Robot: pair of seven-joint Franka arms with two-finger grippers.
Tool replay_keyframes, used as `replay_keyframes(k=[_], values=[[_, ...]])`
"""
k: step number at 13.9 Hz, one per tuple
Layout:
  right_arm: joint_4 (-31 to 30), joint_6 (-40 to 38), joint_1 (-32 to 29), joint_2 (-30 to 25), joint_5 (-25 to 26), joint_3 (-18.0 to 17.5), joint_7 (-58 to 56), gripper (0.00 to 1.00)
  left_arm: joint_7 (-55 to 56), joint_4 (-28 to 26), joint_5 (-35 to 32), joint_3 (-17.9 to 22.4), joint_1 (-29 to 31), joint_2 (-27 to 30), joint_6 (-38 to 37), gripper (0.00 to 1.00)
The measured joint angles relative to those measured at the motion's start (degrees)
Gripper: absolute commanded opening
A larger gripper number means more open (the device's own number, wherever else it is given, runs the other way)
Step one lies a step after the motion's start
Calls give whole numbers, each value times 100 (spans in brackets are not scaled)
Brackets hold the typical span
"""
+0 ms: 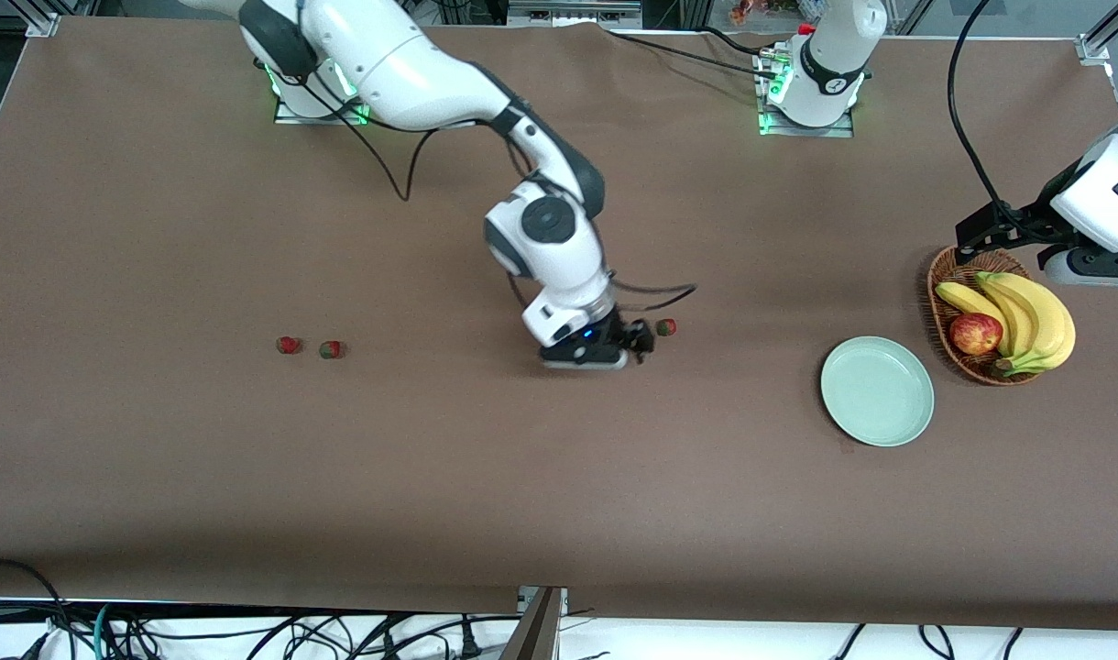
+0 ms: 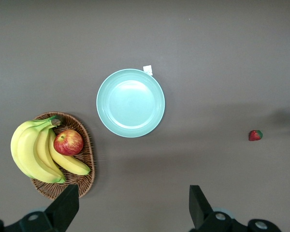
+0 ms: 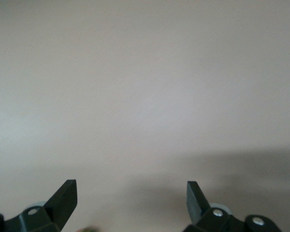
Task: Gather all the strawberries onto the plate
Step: 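Carry the strawberry to mid-table and release it with the right gripper, then grasp a second strawberry with the right gripper while the left gripper grasps another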
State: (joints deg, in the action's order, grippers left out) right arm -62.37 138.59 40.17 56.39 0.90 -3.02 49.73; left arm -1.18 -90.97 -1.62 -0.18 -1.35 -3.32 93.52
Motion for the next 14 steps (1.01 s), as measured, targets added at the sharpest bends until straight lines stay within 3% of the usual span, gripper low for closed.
replay_keyframes(k=[10, 14], values=[[-2, -3115, -2021, -388, 12, 101, -3261, 100, 0, 0, 0, -1, -3, 0, -17, 100], [-560, -3328, -2240, -728, 11, 595, -3949, 100, 32, -7, 104, -10, -80, -124, -136, 100]])
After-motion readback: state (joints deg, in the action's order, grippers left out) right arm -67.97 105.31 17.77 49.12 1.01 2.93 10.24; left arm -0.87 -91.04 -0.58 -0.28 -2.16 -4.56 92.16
